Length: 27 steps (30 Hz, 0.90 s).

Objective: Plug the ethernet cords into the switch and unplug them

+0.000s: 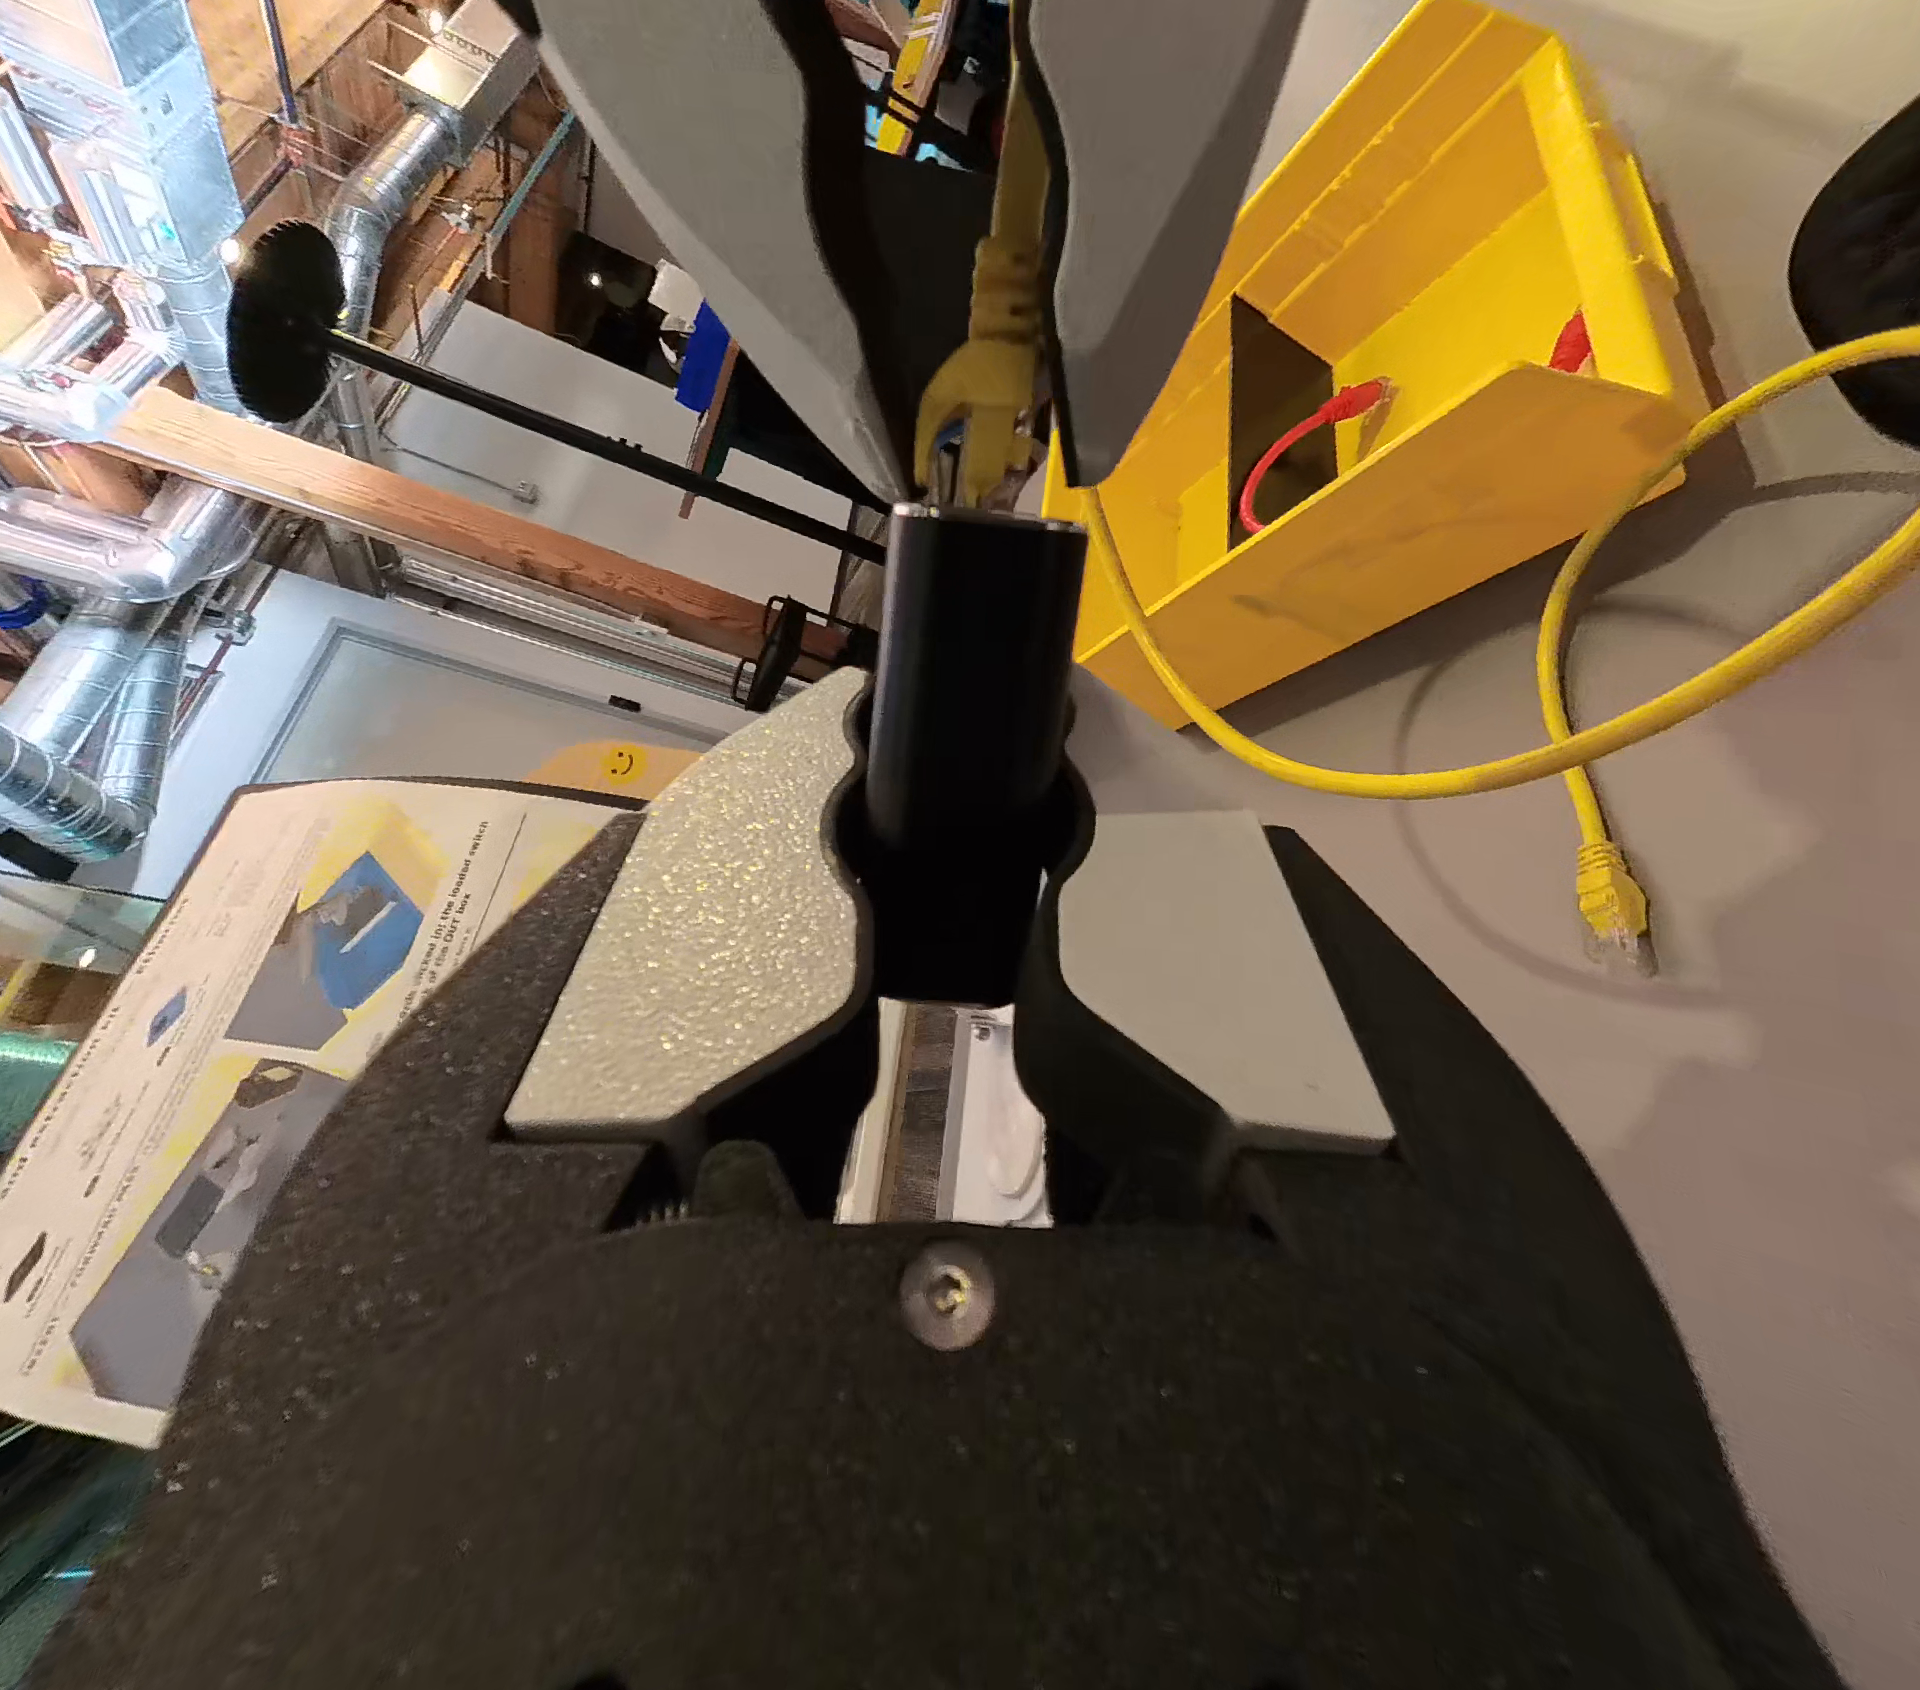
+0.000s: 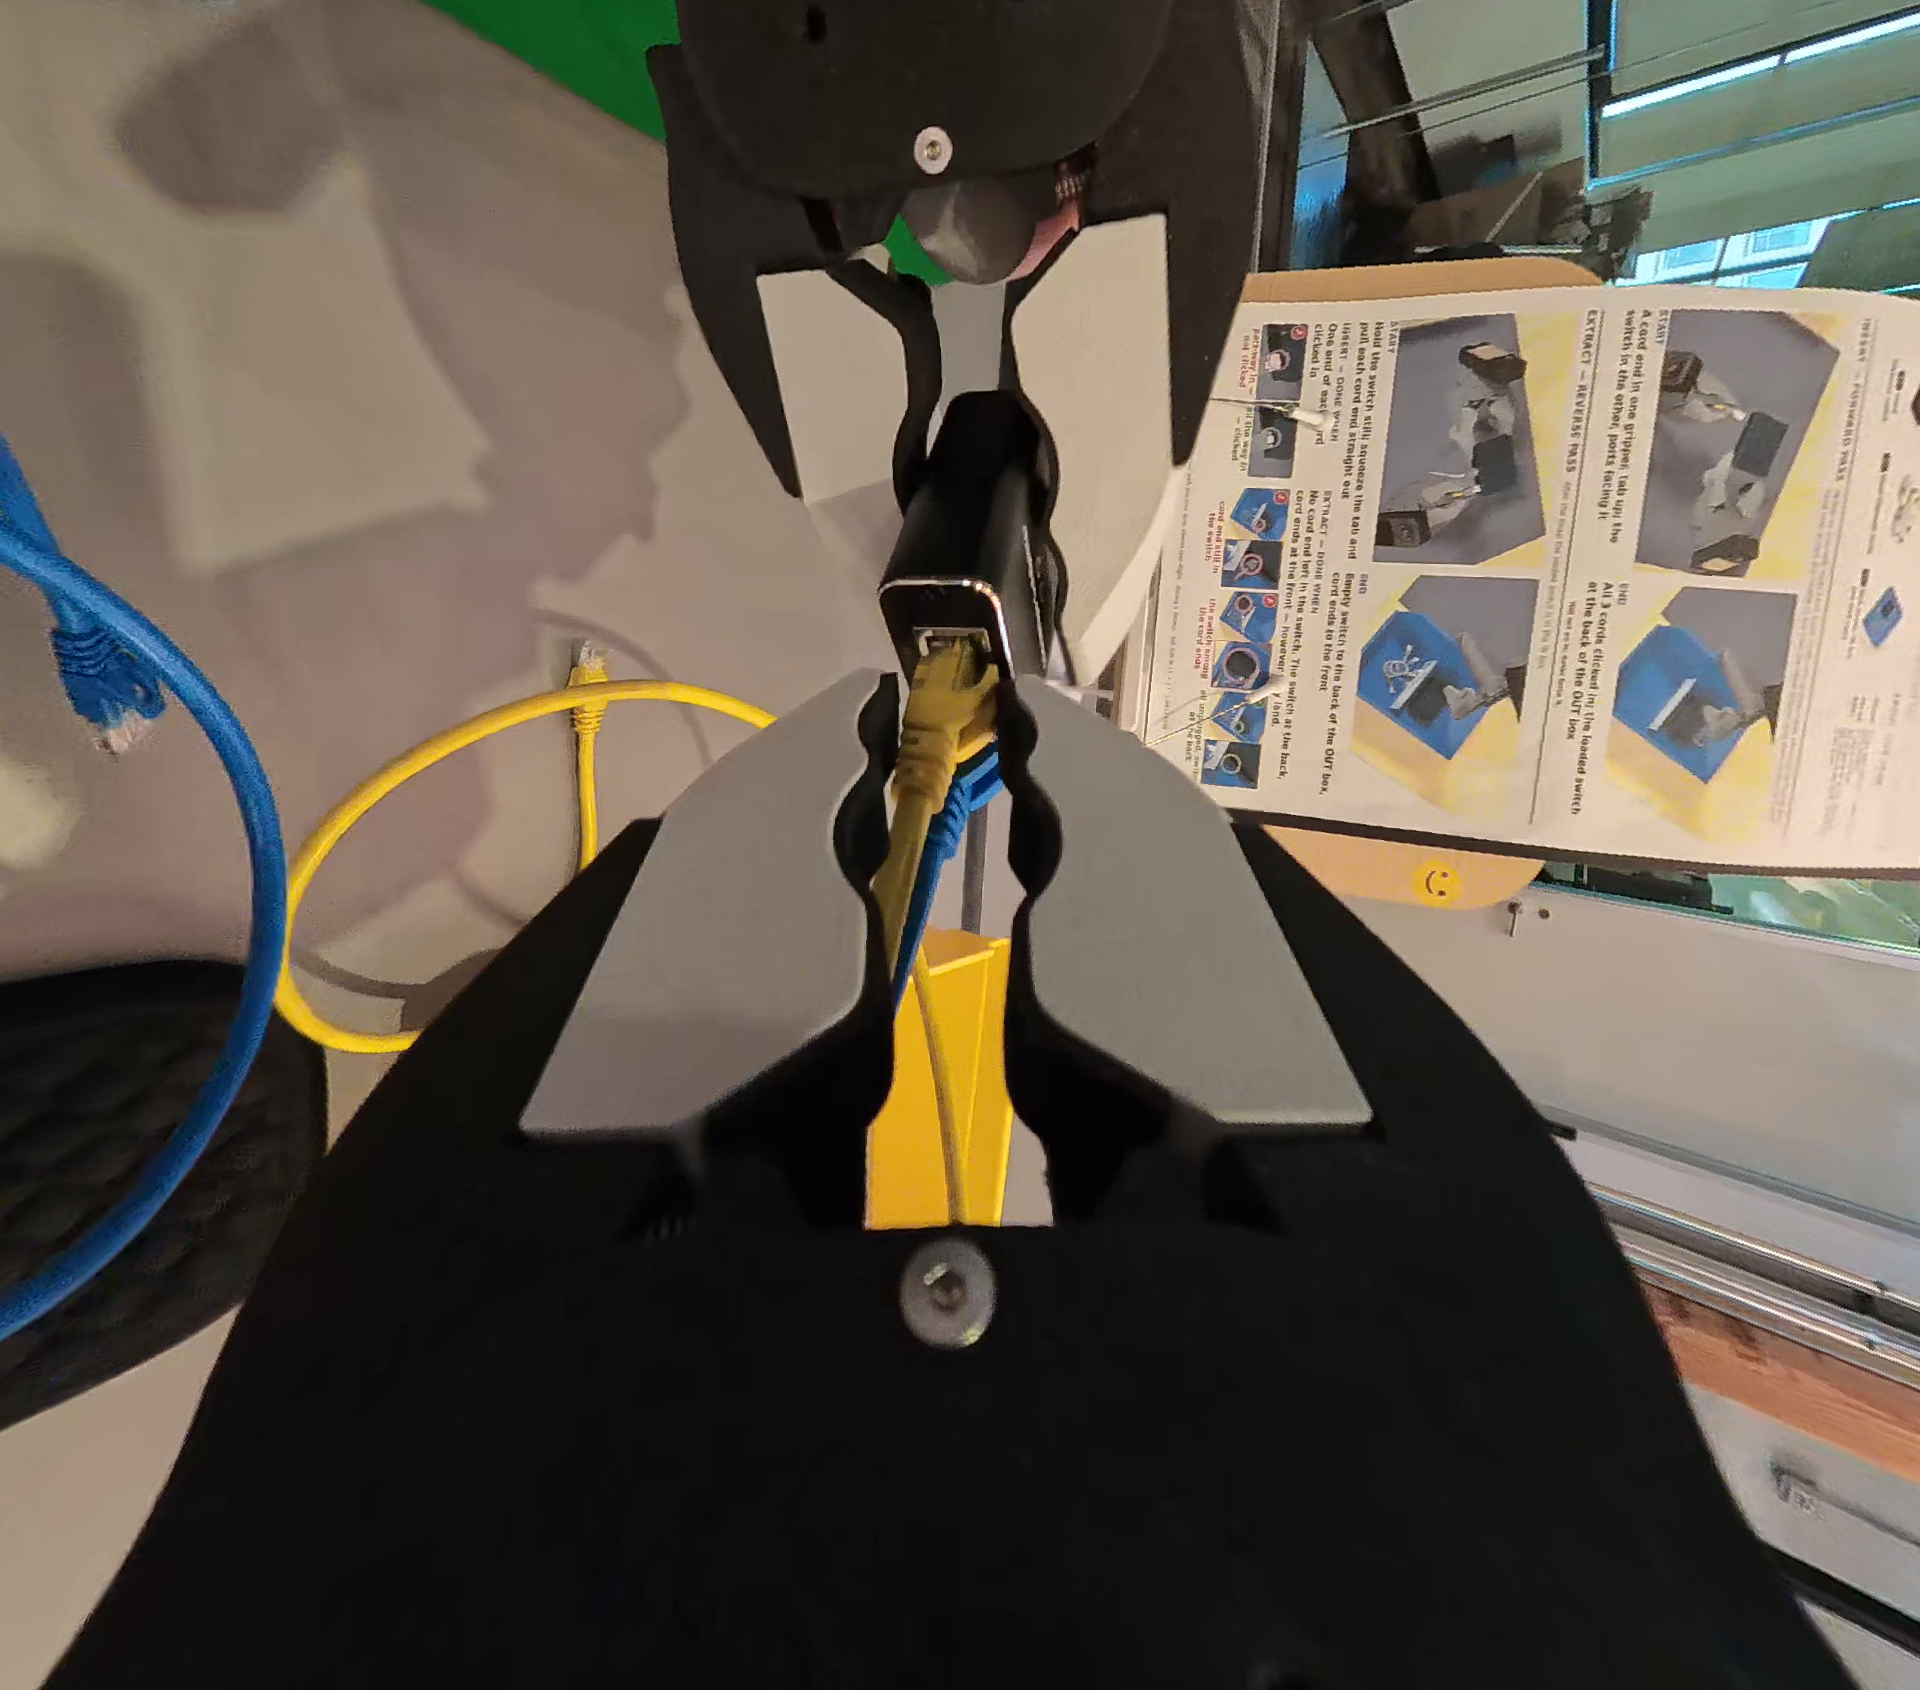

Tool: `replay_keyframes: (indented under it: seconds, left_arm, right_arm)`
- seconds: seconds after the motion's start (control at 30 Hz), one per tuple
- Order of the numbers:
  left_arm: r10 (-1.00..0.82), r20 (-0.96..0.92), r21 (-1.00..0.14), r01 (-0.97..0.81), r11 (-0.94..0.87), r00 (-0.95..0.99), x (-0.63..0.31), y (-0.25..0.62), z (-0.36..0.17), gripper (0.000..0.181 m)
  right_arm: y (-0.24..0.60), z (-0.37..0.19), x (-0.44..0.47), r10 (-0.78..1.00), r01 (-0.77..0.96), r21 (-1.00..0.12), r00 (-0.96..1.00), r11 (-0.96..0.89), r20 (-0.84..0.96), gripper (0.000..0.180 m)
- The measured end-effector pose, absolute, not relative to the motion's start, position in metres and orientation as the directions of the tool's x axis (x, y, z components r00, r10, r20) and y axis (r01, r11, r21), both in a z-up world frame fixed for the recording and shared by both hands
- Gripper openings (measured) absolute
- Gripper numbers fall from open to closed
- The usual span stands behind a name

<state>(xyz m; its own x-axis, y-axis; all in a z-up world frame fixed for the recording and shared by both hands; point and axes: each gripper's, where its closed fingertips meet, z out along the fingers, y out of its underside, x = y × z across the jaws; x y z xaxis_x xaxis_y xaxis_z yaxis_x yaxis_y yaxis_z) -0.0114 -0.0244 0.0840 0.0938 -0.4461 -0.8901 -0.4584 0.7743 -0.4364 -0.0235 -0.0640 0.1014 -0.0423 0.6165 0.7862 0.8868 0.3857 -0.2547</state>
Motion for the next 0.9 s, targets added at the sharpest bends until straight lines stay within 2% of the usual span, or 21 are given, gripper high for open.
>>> replay_keyframes:
  seconds: [0.5,0.73,0.9]
  left_arm:
    - [-0.445,-0.888,-0.446,-0.452,0.772,0.115,-0.015,-0.025,0.091,0.026]
    - [-0.417,-0.901,-0.422,-0.470,0.775,0.121,-0.017,-0.024,0.092,0.026]
    - [-0.421,-0.900,-0.421,-0.461,0.781,0.110,-0.018,-0.027,0.093,0.027]
  right_arm:
    - [-0.068,0.111,-0.027,0.580,0.875,-0.262,-0.027,0.408,0.814,0.018]
    - [-0.065,0.110,-0.026,0.562,0.890,-0.223,-0.043,0.396,0.826,0.019]
    - [-0.069,0.109,-0.030,0.511,0.885,-0.138,-0.123,0.444,0.851,0.018]
